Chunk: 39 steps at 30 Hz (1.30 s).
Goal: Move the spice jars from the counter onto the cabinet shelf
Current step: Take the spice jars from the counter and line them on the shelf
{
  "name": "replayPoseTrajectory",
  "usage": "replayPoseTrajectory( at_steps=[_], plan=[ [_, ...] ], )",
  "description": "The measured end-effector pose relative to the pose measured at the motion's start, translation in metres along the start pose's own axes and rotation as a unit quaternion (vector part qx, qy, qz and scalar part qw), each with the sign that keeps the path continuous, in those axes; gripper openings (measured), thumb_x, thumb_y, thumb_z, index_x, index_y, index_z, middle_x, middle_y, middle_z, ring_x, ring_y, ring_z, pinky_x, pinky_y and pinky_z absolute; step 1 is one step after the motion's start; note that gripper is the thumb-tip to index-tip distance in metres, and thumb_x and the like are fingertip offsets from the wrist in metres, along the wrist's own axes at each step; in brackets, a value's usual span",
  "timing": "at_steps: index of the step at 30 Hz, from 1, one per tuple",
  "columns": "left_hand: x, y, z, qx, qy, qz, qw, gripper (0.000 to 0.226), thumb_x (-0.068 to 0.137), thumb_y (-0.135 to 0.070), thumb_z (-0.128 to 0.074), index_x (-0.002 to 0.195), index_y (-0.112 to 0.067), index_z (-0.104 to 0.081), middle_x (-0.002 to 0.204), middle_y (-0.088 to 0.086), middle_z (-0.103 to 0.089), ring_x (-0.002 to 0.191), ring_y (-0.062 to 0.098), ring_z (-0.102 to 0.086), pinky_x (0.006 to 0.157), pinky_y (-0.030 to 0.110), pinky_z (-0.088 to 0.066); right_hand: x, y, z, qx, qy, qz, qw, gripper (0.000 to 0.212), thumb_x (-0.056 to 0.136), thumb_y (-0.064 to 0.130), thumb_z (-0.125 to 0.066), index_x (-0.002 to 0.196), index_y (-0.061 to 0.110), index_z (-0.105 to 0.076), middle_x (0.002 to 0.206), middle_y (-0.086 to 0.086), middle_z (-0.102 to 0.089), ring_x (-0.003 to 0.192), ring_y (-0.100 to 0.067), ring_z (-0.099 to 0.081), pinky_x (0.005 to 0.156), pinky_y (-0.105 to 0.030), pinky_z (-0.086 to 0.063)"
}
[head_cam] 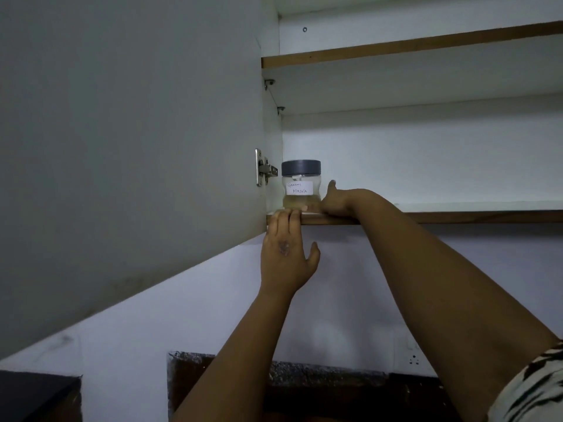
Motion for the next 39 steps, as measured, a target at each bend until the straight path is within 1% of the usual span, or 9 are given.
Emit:
replayPoseTrajectory(
  at_steps=[5, 8, 11, 15, 19, 22, 26, 32, 39],
  plan=[
    [-0.013, -0.006, 0.008, -0.022, 0.021, -0.003, 1.0, 0.07, 0.08, -0.032, -0.067, 0.138, 0.001, -0.045, 0.141, 0.021, -0.045, 0.133, 0.037, -0.04, 0.112, 0.042, -0.035, -0.057, -0.01, -0.002, -0.202, -0.235, 0.053, 0.949, 0.06, 0.098, 0.053, -0.02, 0.14, 0.021, -0.046, 0.141, -0.012, -0.051, 0.127, -0.032, -0.048, 0.101, -0.045, -0.032],
    [-0.046, -0.011, 0.007, -0.06, 0.016, 0.003, 0.998, 0.073, 0.083, -0.033, -0.065, 0.144, -0.003, -0.04, 0.15, 0.019, -0.037, 0.138, 0.035, -0.035, 0.111, 0.038, -0.034, -0.101, -0.03, -0.03, -0.179, -0.395, 0.138, 0.891, 0.057, 0.095, 0.048, -0.04, 0.144, 0.02, -0.041, 0.147, -0.012, -0.042, 0.138, -0.033, -0.034, 0.112, -0.048, -0.024],
    [-0.118, -0.016, -0.013, -0.113, 0.052, 0.04, 0.991, 0.075, 0.083, -0.037, -0.065, 0.146, -0.007, -0.037, 0.15, 0.016, -0.036, 0.137, 0.03, -0.036, 0.105, 0.033, -0.038, -0.131, -0.075, -0.103, -0.086, -0.411, 0.169, 0.892, 0.064, 0.093, 0.041, -0.05, 0.15, 0.022, -0.029, 0.158, -0.01, -0.022, 0.146, -0.03, -0.02, 0.114, -0.046, -0.025],
    [-0.257, -0.033, -0.047, -0.133, 0.231, 0.075, 0.961, 0.075, 0.084, -0.034, -0.067, 0.146, -0.002, -0.037, 0.15, 0.02, -0.037, 0.139, 0.035, -0.035, 0.112, 0.044, -0.036, -0.153, -0.165, -0.234, -0.029, -0.239, 0.072, 0.968, 0.067, 0.09, 0.043, -0.056, 0.149, 0.023, -0.03, 0.156, -0.01, -0.025, 0.143, -0.029, -0.025, 0.112, -0.043, -0.029],
    [-0.374, -0.042, -0.048, -0.147, 0.353, 0.174, 0.908, 0.076, 0.084, -0.029, -0.071, 0.144, 0.003, -0.038, 0.146, 0.022, -0.04, 0.135, 0.037, -0.037, 0.11, 0.045, -0.036, -0.19, -0.235, -0.331, -0.037, -0.101, -0.034, 0.994, 0.078, 0.087, 0.048, -0.059, 0.151, 0.016, -0.026, 0.149, -0.013, -0.033, 0.135, -0.031, -0.036, 0.109, -0.041, -0.036],
    [-0.432, -0.042, -0.032, -0.157, 0.382, 0.234, 0.88, 0.062, 0.083, -0.023, -0.072, 0.136, 0.001, -0.048, 0.136, 0.02, -0.05, 0.123, 0.03, -0.048, 0.101, 0.041, -0.042, -0.222, -0.26, -0.395, 0.017, 0.084, -0.081, 0.993, 0.079, 0.085, 0.05, -0.065, 0.149, 0.022, -0.028, 0.15, -0.012, -0.027, 0.135, -0.033, -0.033, 0.107, -0.042, -0.036],
    [-0.484, -0.026, -0.017, -0.138, 0.408, 0.306, 0.849, 0.03, 0.082, -0.001, -0.063, 0.112, 0.003, -0.061, 0.104, 0.019, -0.061, 0.089, 0.023, -0.054, 0.082, 0.037, -0.05, -0.268, -0.257, -0.458, -0.042, 0.335, -0.004, 0.941, 0.075, 0.08, 0.034, -0.072, 0.144, 0.027, -0.035, 0.144, -0.007, -0.029, 0.135, -0.031, -0.028, 0.107, -0.042, -0.037],
    [-0.517, -0.028, -0.013, -0.197, 0.442, 0.298, 0.823, 0.043, 0.081, -0.008, -0.065, 0.121, 0.005, -0.057, 0.116, 0.02, -0.06, 0.109, 0.03, -0.057, 0.094, 0.029, -0.039, -0.274, -0.249, -0.473, -0.023, 0.405, 0.018, 0.914, 0.062, 0.089, 0.028, -0.065, 0.144, 0.028, -0.037, 0.137, -0.009, -0.037, 0.124, -0.027, -0.045, 0.096, -0.03, -0.038],
    [-0.545, -0.05, -0.034, -0.309, 0.525, 0.358, 0.708, 0.079, 0.07, -0.017, -0.086, 0.136, -0.003, -0.044, 0.135, 0.011, -0.053, 0.124, 0.019, -0.051, 0.104, 0.024, -0.042, -0.271, -0.25, -0.462, 0.0, 0.4, -0.017, 0.916, 0.044, 0.096, 0.025, -0.054, 0.139, 0.027, -0.042, 0.137, -0.011, -0.039, 0.122, -0.028, -0.047, 0.097, -0.032, -0.04]
  ],
)
Point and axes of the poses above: each hand's wrist, its own x-axis towards the middle knuckle, its own z-axis out of the back of the hand, y = z × x, the point moved 7 cm from there along x, towards the middle knuckle
